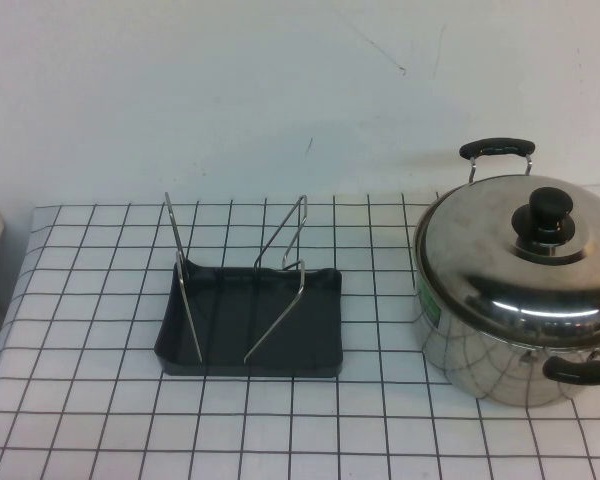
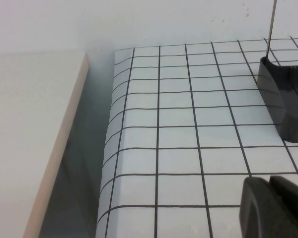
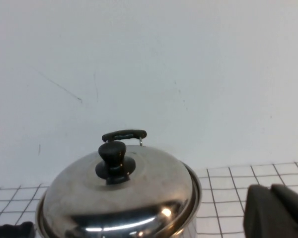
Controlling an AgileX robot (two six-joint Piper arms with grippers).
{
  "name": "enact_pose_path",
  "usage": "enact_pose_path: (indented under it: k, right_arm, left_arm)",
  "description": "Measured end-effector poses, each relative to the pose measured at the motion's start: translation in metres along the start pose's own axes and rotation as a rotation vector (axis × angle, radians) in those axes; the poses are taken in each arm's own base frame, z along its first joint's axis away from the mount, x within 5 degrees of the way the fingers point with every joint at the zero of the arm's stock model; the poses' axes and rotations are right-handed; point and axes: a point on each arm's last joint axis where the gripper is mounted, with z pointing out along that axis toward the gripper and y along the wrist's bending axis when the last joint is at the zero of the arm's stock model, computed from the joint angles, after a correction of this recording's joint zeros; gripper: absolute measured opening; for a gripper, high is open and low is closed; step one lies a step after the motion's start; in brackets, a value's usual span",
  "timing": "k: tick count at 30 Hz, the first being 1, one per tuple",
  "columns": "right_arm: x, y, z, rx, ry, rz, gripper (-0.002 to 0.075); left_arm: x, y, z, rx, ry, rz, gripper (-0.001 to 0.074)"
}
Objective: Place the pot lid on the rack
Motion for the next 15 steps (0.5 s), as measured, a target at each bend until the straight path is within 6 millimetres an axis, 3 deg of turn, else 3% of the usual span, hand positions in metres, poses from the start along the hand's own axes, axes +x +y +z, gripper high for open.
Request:
enact_pose_path:
  k: [5, 15]
  right_arm:
    - [-0.004, 0.000, -0.001, 0.000, -0.023, -0.001, -0.0003]
    - [0.012, 0.000, 0.001, -0.014, 0.109, -0.113, -0.0003]
  left_arm:
    - [0.000, 0.000, 0.000, 0.000, 0.000, 0.002, -0.0003]
    - [0.000, 0.000, 0.000, 0.001, 0.000, 0.001, -0.0003]
